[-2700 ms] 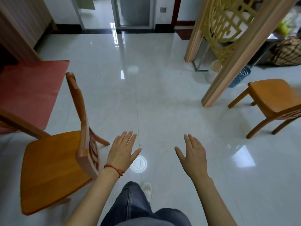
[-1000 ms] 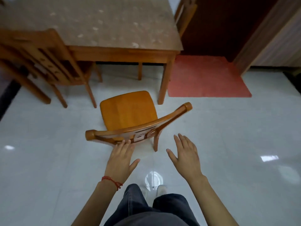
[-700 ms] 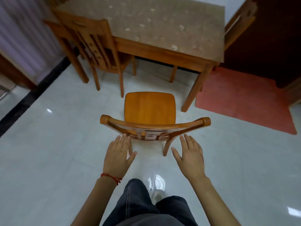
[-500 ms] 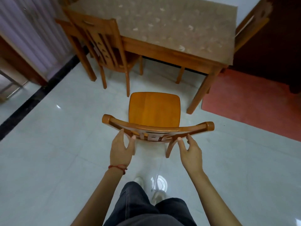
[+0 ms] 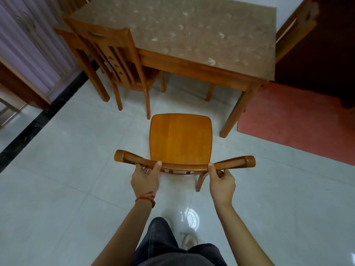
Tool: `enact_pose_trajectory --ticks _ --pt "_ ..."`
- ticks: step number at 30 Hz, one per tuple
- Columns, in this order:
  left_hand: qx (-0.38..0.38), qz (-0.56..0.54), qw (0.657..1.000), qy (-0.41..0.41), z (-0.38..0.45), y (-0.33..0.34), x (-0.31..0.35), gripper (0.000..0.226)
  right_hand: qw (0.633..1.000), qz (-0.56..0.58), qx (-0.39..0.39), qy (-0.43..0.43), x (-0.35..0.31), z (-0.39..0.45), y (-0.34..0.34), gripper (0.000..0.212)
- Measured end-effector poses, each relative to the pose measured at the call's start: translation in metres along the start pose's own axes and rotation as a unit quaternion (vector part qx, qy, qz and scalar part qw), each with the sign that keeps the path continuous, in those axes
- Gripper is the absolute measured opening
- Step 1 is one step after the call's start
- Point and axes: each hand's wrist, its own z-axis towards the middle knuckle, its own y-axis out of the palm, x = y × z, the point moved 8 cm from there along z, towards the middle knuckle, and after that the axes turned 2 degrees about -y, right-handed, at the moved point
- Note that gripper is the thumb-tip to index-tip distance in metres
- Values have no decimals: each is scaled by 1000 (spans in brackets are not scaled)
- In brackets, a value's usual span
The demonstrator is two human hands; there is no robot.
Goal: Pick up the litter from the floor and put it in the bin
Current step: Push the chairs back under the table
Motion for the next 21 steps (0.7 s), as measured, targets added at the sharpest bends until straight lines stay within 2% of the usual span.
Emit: enact_pose_trajectory --ticks 9,21 --pt "-14 -10 1000 13 50 14 27 21 1000 17 16 -12 -24 31 30 20" --pt "-7 14 998 58 139 57 91 37 999 21 36 -17 -75 117 82 22"
